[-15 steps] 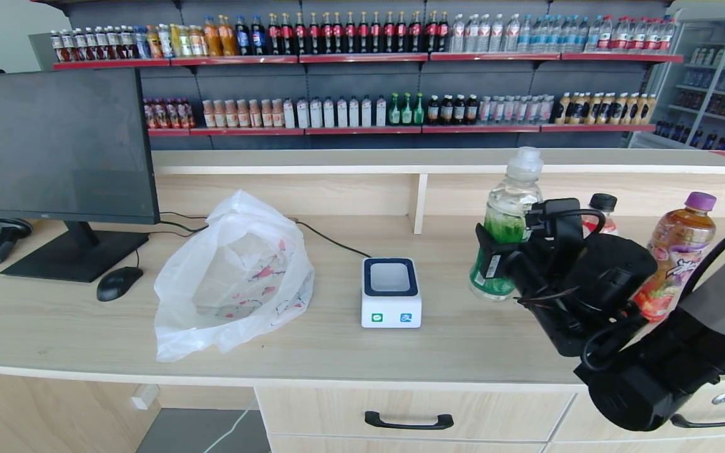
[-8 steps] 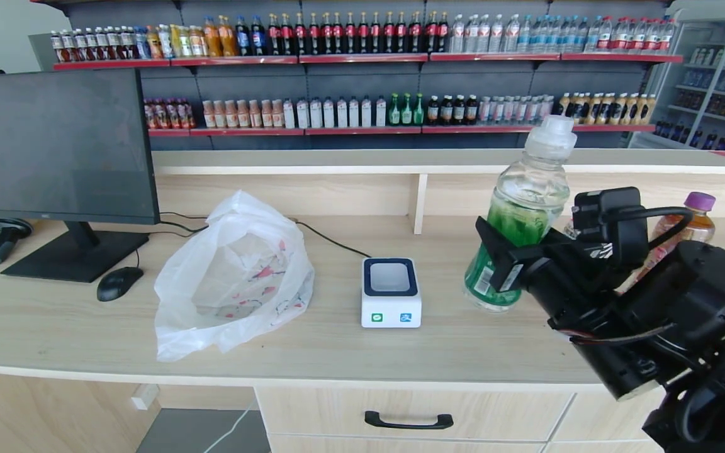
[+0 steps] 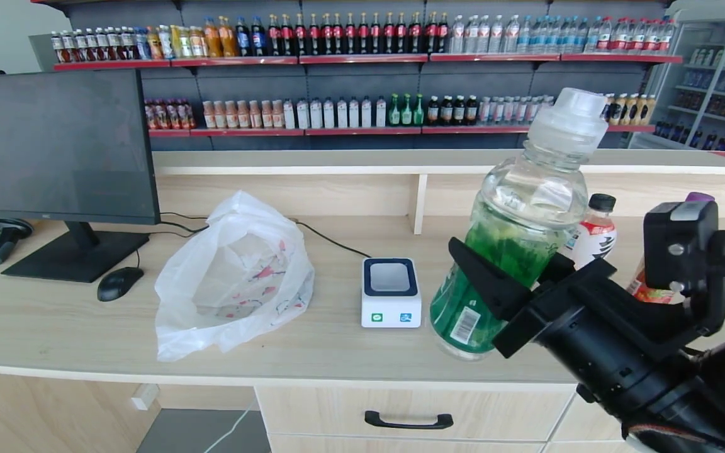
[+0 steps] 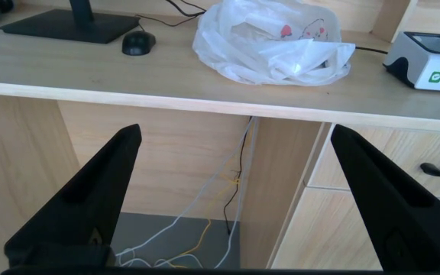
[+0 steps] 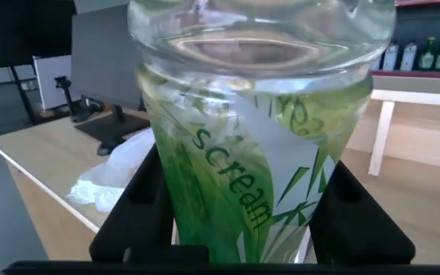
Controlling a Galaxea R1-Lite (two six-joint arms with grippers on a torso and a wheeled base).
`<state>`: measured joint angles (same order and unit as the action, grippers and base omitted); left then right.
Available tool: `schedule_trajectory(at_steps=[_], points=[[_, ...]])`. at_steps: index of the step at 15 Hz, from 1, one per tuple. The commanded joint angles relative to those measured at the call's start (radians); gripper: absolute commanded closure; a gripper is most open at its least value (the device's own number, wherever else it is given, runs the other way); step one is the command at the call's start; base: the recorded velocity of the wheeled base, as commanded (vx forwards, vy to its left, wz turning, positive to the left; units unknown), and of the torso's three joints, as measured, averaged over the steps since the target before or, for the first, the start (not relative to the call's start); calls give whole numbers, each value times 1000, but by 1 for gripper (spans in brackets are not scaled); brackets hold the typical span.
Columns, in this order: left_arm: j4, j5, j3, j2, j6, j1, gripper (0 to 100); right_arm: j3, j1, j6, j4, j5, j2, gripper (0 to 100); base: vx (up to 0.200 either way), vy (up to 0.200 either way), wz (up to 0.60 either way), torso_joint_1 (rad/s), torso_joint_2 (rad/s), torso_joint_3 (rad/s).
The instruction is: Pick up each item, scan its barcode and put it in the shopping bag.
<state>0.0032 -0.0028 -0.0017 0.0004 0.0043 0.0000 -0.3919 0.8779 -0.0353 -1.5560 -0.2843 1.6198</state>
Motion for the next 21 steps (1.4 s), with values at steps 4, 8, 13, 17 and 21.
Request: schedule_trajectory(at_steps=[4, 8, 13, 17, 21], points=[[0, 0, 0, 0, 0, 0, 0, -41, 35, 121, -15, 0, -15, 100, 0, 0, 0, 0, 0, 0], [0, 0, 0, 0, 0, 0, 0, -1, 26, 201, -15, 23, -51, 100, 0, 0, 0, 0, 0, 0], [0, 0, 0, 0, 0, 0, 0, -54, 29, 213, -15, 77, -90, 100, 0, 0, 0, 0, 0, 0], [0, 0, 0, 0, 0, 0, 0, -33, 35, 210, -15, 85, -182, 100, 0, 0, 0, 0, 0, 0], [0, 0, 0, 0, 0, 0, 0, -13, 47, 186, -15, 123, -218, 100, 0, 0, 0, 0, 0, 0]])
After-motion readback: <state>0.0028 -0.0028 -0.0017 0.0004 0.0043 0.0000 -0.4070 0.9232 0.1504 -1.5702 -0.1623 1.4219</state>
